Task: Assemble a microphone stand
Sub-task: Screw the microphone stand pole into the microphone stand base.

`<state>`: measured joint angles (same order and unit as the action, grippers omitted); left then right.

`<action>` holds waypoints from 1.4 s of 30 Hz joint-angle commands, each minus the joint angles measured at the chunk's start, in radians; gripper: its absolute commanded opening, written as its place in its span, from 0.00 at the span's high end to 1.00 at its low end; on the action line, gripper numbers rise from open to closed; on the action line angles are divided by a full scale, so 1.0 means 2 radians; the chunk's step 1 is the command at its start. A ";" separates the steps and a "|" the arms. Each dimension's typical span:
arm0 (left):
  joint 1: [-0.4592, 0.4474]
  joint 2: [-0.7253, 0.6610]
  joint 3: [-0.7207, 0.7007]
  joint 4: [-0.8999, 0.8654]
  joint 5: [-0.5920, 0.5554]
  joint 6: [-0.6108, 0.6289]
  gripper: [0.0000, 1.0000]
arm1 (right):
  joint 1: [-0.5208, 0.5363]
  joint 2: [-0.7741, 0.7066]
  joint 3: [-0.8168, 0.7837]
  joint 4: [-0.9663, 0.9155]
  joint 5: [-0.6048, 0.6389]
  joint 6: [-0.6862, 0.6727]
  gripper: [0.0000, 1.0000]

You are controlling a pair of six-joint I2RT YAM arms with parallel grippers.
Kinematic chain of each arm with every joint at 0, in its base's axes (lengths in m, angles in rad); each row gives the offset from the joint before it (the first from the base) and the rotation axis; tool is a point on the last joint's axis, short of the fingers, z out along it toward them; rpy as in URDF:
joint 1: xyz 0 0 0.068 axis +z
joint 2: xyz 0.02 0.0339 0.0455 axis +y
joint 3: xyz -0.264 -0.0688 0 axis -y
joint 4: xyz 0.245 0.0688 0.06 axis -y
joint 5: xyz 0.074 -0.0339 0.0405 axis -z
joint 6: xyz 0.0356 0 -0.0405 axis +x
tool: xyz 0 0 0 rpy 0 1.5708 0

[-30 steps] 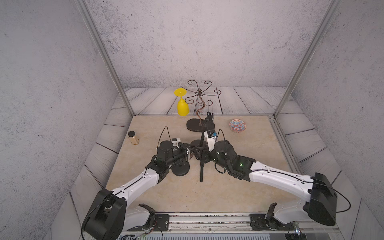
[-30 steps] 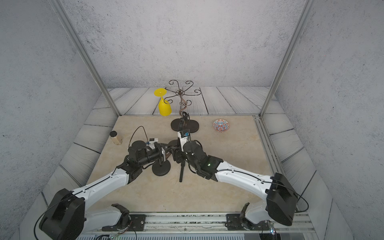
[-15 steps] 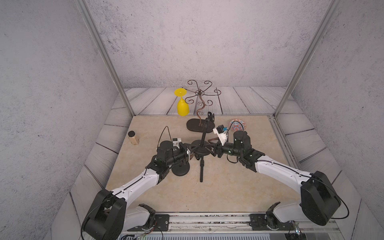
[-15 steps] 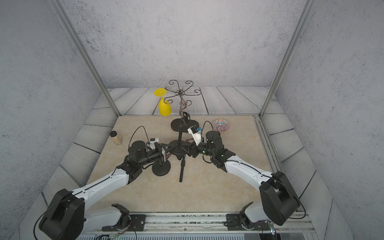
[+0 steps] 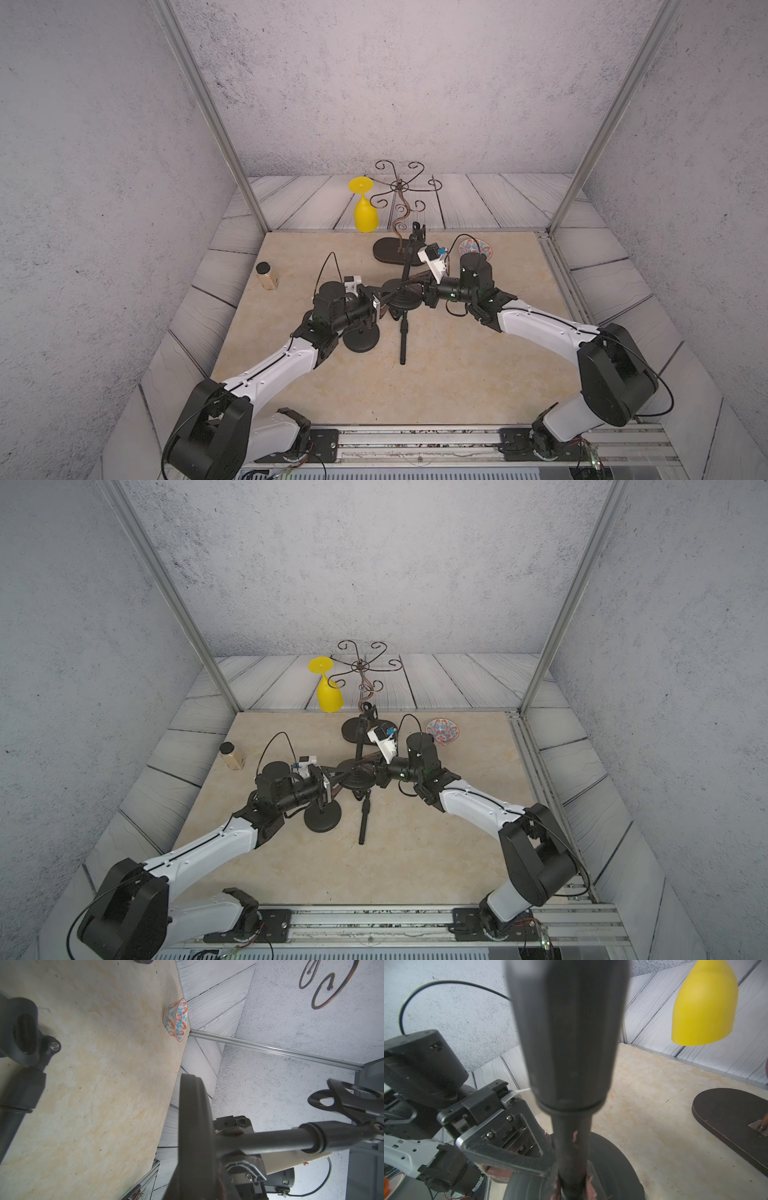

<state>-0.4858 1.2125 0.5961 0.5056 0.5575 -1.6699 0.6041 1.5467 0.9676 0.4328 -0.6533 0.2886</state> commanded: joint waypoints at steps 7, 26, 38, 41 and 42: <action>-0.002 -0.010 0.018 0.042 0.015 0.013 1.00 | 0.154 -0.029 0.033 -0.139 0.495 0.173 1.00; -0.002 -0.011 0.015 0.051 0.018 0.009 1.00 | 0.162 -0.107 -0.035 -0.061 0.364 0.033 0.31; -0.002 -0.026 0.012 0.044 0.017 0.003 1.00 | 0.010 -0.045 -0.028 0.021 -0.001 -0.025 0.42; -0.002 -0.027 0.012 0.043 0.017 0.002 1.00 | 0.005 -0.026 -0.014 0.021 -0.009 -0.031 0.47; -0.002 -0.027 0.013 0.042 0.017 0.003 1.00 | 0.003 -0.021 -0.009 0.020 -0.011 -0.031 0.49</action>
<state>-0.4854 1.1946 0.5961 0.5049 0.5732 -1.6669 0.6209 1.4769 0.9142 0.4469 -0.5671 0.2642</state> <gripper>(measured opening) 0.221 0.518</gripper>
